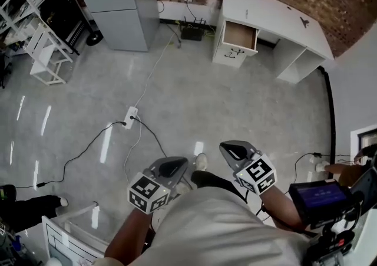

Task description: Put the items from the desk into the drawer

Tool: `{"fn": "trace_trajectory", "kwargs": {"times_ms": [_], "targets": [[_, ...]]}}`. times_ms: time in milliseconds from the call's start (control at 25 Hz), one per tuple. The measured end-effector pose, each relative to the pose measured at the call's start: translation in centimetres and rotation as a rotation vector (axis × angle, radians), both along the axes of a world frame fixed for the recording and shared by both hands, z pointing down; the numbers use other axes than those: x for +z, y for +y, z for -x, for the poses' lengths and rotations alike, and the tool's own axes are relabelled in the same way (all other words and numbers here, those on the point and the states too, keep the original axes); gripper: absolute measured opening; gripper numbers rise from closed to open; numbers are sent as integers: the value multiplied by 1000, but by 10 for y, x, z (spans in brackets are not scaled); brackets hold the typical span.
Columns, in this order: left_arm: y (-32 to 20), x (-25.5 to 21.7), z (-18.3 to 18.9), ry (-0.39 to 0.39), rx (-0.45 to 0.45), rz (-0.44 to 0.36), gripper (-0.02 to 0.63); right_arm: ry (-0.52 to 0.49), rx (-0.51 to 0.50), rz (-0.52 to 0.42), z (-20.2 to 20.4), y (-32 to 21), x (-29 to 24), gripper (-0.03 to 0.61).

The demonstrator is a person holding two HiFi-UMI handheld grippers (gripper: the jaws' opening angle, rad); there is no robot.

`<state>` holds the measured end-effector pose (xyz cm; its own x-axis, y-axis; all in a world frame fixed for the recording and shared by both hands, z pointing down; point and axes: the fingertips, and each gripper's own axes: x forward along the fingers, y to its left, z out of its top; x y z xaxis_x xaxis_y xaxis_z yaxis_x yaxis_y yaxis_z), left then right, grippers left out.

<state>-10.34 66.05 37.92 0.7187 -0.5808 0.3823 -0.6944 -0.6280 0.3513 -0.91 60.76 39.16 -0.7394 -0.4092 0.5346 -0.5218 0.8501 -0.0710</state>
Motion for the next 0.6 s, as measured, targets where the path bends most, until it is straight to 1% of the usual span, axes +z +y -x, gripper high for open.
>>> {"fn": "trace_trajectory", "kwargs": {"times_ms": [160,240,320,480,600], "targets": [[-51,-6,-8,-58,16,-10,8,-35,-21,-19,-1,-58,-2,23],[-77,-9,-15,-76,19,-9,8,-51,-18,-22,-7,-84,-5,29],[-102,-13,-25,-84,24,-8,8,-62,-7,-29,-19,-107,-8,35],[-156,-14,-48,-78,32,-14,9,-51,29,-33,-47,-156,0,35],[-190,-13,-67,-81,74,-5,20,-56,82,-13,-65,-189,5,35]]}}
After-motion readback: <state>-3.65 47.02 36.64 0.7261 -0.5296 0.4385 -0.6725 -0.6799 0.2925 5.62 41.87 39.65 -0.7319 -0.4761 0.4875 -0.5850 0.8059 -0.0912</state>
